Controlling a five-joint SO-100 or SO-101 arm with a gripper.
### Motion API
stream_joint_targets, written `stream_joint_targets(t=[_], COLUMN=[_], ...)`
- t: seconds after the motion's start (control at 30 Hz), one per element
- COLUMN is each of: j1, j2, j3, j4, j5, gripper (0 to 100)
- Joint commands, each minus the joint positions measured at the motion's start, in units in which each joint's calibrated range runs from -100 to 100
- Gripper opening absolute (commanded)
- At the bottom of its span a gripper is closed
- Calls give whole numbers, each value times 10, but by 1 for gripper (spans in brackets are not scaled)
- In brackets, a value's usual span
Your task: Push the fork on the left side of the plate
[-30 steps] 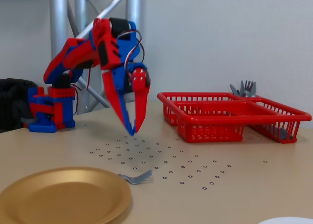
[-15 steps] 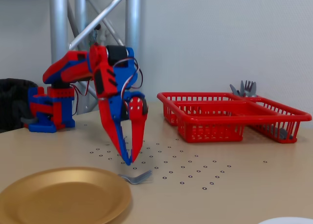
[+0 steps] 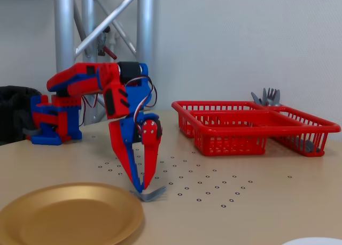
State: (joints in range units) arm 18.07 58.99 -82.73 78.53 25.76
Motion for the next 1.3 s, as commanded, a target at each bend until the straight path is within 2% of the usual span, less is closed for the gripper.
stream_joint_targets(t=[0.0,1.27], j1=[7,50], j2=[-21,44], j3=[-50,-95], j4=[-10,-4], j5=[6,17], gripper=[0,0])
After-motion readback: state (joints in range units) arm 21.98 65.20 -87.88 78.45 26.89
